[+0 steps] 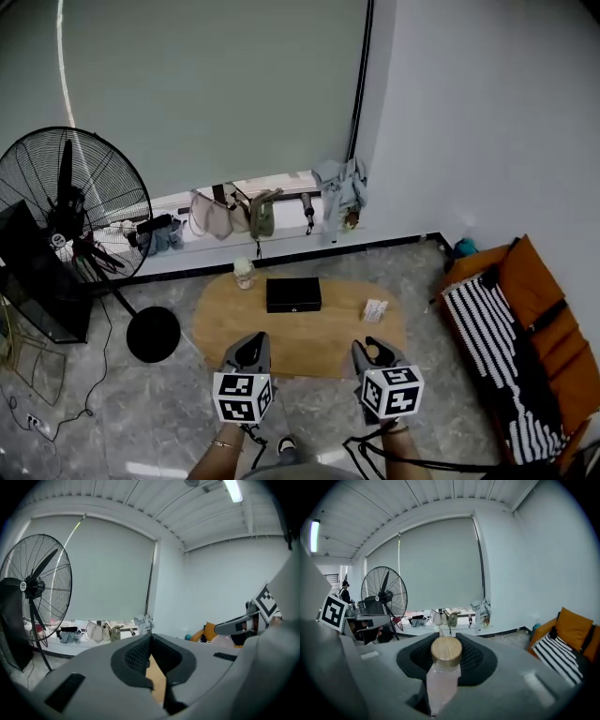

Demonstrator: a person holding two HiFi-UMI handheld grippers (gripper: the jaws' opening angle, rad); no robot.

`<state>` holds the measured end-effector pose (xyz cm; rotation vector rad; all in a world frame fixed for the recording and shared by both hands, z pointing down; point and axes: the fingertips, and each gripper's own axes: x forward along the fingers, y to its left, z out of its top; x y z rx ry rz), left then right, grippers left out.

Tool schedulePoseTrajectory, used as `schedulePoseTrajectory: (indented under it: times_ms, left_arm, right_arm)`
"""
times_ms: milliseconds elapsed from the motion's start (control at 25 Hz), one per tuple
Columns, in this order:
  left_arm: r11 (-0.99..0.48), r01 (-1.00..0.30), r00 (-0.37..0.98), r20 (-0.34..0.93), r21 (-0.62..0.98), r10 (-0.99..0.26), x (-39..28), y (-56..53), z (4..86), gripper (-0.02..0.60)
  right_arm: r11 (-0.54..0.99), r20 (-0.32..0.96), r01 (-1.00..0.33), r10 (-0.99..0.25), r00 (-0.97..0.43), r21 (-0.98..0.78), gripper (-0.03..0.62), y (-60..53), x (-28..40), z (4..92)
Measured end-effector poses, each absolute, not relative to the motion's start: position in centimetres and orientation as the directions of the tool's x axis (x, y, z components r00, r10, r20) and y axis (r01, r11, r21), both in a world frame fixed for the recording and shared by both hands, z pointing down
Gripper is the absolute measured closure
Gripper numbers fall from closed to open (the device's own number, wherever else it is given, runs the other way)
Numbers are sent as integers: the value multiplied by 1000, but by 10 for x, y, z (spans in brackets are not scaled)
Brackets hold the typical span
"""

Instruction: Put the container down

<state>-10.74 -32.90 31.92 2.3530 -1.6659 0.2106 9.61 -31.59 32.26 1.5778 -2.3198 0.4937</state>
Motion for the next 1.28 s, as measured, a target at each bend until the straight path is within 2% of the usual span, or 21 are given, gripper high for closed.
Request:
schedulePoseTrajectory:
  times_ms: [320,1280]
  left_arm:
    - [-316,-939,341,278,134,-898,-124,-366,329,584]
    - [-219,-959,274,399,177,-875,-117,-416,396,584]
  right_arm:
    - [317,428,-941,-840,-335,-114,480,-348,82,325]
    - [386,496,-913,-772,-398,-131,480,-412,81,374]
